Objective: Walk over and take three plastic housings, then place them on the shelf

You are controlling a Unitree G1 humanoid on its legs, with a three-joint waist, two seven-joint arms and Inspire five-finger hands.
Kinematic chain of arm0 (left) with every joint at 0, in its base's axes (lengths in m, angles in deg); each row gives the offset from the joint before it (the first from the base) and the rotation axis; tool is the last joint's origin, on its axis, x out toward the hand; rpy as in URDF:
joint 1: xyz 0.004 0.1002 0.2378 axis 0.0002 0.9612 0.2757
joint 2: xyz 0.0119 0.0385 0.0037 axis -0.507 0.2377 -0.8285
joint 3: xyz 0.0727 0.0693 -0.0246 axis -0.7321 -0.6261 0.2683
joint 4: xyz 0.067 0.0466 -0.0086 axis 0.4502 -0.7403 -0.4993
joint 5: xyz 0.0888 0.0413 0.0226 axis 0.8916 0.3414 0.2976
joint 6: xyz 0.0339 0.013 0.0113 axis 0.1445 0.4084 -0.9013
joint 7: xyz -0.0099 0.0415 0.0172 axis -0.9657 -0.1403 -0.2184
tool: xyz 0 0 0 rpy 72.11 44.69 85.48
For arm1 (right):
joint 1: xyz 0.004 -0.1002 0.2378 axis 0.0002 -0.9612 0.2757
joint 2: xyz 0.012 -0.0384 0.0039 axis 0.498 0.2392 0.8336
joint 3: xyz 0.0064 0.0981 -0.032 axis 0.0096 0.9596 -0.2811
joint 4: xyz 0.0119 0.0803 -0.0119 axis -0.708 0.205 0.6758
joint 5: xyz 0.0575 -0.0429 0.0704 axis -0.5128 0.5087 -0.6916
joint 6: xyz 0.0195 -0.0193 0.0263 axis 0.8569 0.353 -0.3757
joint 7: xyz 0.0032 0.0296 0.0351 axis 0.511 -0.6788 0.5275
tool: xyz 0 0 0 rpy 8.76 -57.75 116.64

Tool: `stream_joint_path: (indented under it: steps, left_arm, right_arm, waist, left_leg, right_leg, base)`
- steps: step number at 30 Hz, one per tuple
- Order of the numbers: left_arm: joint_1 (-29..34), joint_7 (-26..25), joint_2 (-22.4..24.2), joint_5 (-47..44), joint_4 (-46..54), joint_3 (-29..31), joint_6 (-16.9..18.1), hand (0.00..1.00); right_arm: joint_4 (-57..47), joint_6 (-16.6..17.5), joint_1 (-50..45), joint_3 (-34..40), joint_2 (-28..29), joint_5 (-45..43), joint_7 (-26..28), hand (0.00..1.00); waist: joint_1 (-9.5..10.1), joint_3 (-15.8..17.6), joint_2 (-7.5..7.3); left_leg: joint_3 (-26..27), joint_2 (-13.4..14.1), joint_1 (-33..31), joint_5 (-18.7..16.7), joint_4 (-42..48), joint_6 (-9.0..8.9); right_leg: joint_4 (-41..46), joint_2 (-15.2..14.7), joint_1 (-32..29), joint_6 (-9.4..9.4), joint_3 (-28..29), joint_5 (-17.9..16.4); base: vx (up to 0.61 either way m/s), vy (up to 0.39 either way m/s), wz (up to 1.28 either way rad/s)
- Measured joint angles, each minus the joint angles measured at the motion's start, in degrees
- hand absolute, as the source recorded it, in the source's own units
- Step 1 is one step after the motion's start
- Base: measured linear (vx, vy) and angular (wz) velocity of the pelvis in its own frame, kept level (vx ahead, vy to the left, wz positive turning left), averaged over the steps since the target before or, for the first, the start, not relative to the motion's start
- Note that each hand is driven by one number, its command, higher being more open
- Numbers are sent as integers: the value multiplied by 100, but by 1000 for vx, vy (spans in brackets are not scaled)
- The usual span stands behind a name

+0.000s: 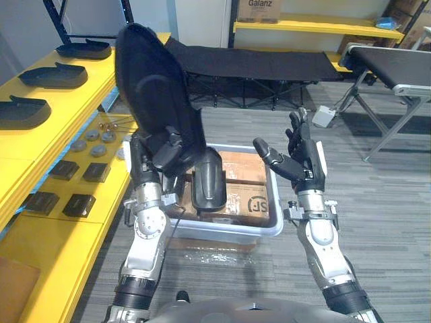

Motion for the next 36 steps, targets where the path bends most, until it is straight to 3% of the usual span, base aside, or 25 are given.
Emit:
stream_joint_path:
  steps: [4,9,16,21,29,33,36]
  left_arm:
    - [55,26,2,-57,0,248,112,0]
    - [445,452,12,-946,2,567,525,0]
    - [1243,1057,143,-1401,561,671,540,0]
    - [1603,1002,233,-1362,1229,1476,539,0]
    - [2183,752,562,-1336,1689,2661,536,0]
    - [2623,904,780,-1383,1689,2985,537,0]
    - [2769,1117,802,-1412,1690,3137,541,0]
  right_arm:
    - [1,-86,-486,409,241,-195,175,100]
    - [91,-464,-1022,897,288,-206,249,100]
    - [126,-503,-1140,938,304,-435,238,100]
    - [177,-503,-1013,855,307,-472,235,100]
    - [599,-692,-251,380,309,-400,-17,100]
    - [661,-832,-77,201,387,-394,-47,100]
    - [748,-932,18,175,508,-341,-121,100]
  waist:
    - [-13,1,20]
    - [-157,-77,189]
    - [-97,-131,276]
    - [95,-134,280]
    - [840,-135,248]
    - [1156,-112,159]
    - [1260,-78,54]
  left_leg:
    - [25,-5,-15,-16,-12,-3]
    - [62,5,-75,-24,-17,-9]
    - [-10,25,-88,-46,-13,-40]
    - [-271,-11,-212,-3,-1,2]
    - [-1114,-194,-583,152,4,47]
    - [-1444,-315,-594,162,5,59]
    - [-1593,-373,-655,149,4,98]
  right_leg:
    - [4,-5,-23,-5,14,-7]
    - [6,-3,-111,-11,39,-12]
    - [-10,16,-79,-23,-23,-21]
    - [-69,5,-30,-19,-282,-19]
    - [-209,-53,172,10,-1177,-36]
    - [-42,-173,301,57,-1517,-188]
    - [239,-249,212,-25,-1547,-388]
  base:
    - [-5,1,-2]
    - [-11,0,-4]
    - [-6,-7,4]
    - [-9,-8,26]
    - [-6,-14,56]
    - [16,-3,46]
    - [-14,24,27]
